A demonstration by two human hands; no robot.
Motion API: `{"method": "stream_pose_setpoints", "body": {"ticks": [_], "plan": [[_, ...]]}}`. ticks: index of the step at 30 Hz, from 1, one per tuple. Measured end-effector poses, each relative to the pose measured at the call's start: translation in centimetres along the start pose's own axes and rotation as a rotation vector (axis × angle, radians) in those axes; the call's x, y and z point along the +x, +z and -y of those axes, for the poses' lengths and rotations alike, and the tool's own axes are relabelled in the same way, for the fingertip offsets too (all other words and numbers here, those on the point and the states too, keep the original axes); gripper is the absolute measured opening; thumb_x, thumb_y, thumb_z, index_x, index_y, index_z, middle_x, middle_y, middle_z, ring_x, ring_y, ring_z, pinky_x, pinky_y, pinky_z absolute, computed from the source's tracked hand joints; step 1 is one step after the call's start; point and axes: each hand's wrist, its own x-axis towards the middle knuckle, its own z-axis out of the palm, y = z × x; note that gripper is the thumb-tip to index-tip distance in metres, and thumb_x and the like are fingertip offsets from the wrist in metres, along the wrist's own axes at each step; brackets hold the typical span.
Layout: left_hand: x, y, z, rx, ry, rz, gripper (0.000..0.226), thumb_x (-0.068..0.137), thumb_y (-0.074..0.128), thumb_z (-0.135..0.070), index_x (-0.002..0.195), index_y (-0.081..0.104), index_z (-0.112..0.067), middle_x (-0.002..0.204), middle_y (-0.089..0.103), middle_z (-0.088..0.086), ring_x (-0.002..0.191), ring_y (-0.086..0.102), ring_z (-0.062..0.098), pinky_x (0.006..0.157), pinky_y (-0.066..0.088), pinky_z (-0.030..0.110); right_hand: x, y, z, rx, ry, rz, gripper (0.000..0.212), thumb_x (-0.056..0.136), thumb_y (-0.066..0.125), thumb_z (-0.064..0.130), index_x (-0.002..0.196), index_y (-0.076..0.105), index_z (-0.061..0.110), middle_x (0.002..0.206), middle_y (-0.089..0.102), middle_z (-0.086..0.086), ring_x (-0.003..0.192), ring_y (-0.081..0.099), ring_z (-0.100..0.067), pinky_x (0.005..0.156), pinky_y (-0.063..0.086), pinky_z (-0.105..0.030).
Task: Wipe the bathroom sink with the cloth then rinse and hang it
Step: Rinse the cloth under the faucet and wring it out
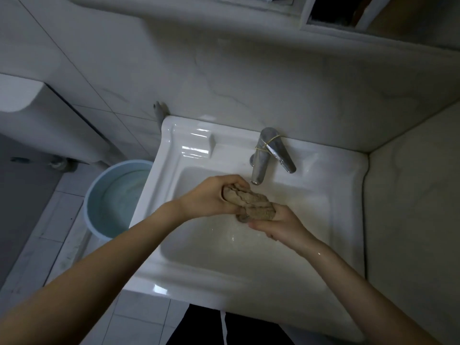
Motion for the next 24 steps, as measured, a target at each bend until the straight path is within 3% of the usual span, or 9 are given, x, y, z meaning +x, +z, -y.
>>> {"method": "stream_pose_setpoints", "body": {"ticks": [2,4,7,10,13,15,20,24], "plan": [[-1.0,-0.4,-1.5,-0.215,-0.025,-0.042,0.053,0.070,0.082,-0.011,0.118,0.061,-0.019,0.105,0.070,0.001,0.097,0.067,0.014,0.088,0.053,0.024,-1.3,-0.2,0.6,0.036,-0.133,-0.033,0.040,0.074,0.080,0.009,0.109,0.064,0.019,0.092,0.075,0.008,0.084,0.070,-0.007,0.071,0.054,-0.022],[-2.0,-0.6,-3.1,-0.373,-0.024,-0.108,0.051,0.072,0.081,-0.018,0.118,0.060,-0.021,0.107,0.068,0.007,0.099,0.066,0.020,0.086,0.055,0.029,-2.9,0.0,1.7,0.019,-0.220,-0.046,0.049,0.076,0.080,0.013,0.117,0.056,0.027,0.108,0.071,0.008,0.100,0.068,-0.008,0.084,0.055,-0.026],[-3.2,-0.8,-5.1,-0.522,-0.030,-0.176,0.045,0.069,0.077,-0.029,0.109,0.062,-0.016,0.103,0.068,0.013,0.096,0.067,0.020,0.079,0.055,0.026,-5.0,0.0,2.8,0.002,-0.312,-0.078,0.039,0.085,0.071,0.022,0.118,0.055,0.035,0.102,0.069,0.011,0.091,0.066,-0.006,0.074,0.053,-0.026],[-4.5,-0.3,-6.8,-0.572,-0.035,-0.193,0.045,0.071,0.076,-0.027,0.111,0.061,-0.015,0.094,0.068,0.013,0.088,0.066,0.015,0.078,0.055,0.025,-6.7,0.7,4.1,0.045,-0.440,-0.190,0.028,0.091,0.065,0.024,0.116,0.056,0.029,0.100,0.068,0.008,0.086,0.066,-0.007,0.068,0.051,-0.025],[-5.3,0.7,-8.4,-0.568,-0.038,-0.294,0.036,0.080,0.075,-0.014,0.113,0.060,-0.015,0.082,0.066,-0.002,0.076,0.064,0.002,0.067,0.052,0.015,-7.3,1.5,4.6,-0.093,-0.601,-0.321,0.025,0.091,0.064,0.018,0.114,0.056,0.024,0.105,0.067,0.008,0.100,0.064,-0.011,0.081,0.051,-0.022],[-5.6,1.0,-8.6,-0.526,-0.017,-0.323,0.031,0.081,0.073,-0.014,0.110,0.060,-0.015,0.077,0.065,-0.003,0.071,0.063,0.002,0.064,0.051,0.015,-7.1,1.9,4.5,-0.146,-0.668,-0.372,0.017,0.092,0.061,0.022,0.109,0.061,0.019,0.104,0.066,0.007,0.102,0.062,-0.015,0.086,0.050,-0.026],[-6.4,0.7,-8.1,-0.473,-0.014,-0.252,0.027,0.081,0.073,-0.014,0.106,0.063,-0.011,0.076,0.066,-0.004,0.073,0.064,0.007,0.065,0.053,0.020,-6.9,2.9,3.9,-0.050,-0.640,-0.395,0.017,0.093,0.060,0.012,0.101,0.073,0.020,0.098,0.073,0.010,0.097,0.067,-0.009,0.083,0.052,-0.023],[-6.7,0.2,-7.3,-0.486,-0.060,-0.228,0.026,0.081,0.074,-0.014,0.096,0.061,0.004,0.091,0.070,0.018,0.083,0.068,0.017,0.072,0.056,0.028,-7.1,2.7,3.5,-0.124,-0.722,-0.518,0.022,0.085,0.067,0.021,0.103,0.076,0.014,0.104,0.074,0.007,0.103,0.067,-0.006,0.092,0.052,-0.027]]}}
